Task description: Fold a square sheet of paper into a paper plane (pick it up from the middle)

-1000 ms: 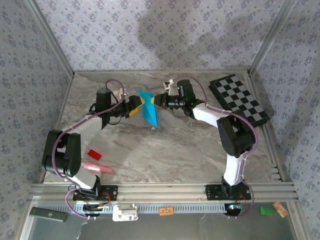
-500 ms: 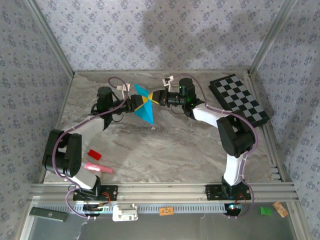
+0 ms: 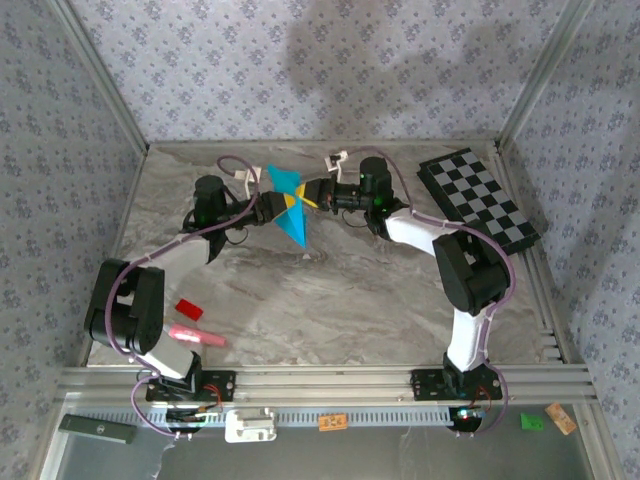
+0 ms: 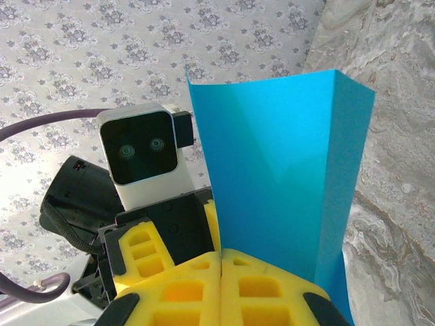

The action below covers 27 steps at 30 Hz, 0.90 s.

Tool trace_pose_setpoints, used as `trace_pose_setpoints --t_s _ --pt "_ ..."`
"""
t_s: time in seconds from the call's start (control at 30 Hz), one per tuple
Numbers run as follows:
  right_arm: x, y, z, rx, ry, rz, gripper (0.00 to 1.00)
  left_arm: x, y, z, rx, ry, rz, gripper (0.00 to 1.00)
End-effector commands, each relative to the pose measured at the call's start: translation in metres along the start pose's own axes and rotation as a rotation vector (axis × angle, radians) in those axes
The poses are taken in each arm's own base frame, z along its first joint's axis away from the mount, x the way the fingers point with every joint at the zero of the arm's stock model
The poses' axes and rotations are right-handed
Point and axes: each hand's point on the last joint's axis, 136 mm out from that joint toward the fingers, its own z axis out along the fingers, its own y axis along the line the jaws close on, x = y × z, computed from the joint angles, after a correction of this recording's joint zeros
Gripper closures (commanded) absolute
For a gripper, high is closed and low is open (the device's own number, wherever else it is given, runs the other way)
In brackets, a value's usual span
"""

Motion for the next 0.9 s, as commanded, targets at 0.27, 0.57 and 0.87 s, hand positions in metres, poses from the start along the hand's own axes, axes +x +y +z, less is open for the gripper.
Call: trace_pose_setpoints --t_s 0.27,0.57,0.87 --pt "0.004 -0.007 -0.006 -0.001 -0.002 0.01 0.89 -0.006 -0.011 -0.004 0.021 -0.035 0.049 0.79" --pt "-0.005 -0.016 -0.023 0.054 -0.047 -0.013 0.73 -0.011 0.005 -0.007 -0.028 -0.047 0.006 0.87" --pt "-0.015 -0.046 -0.075 0.357 -0.186 -0.094 0.5 -0.011 0.046 -0.017 -0.214 -0.03 -0.023 0.92"
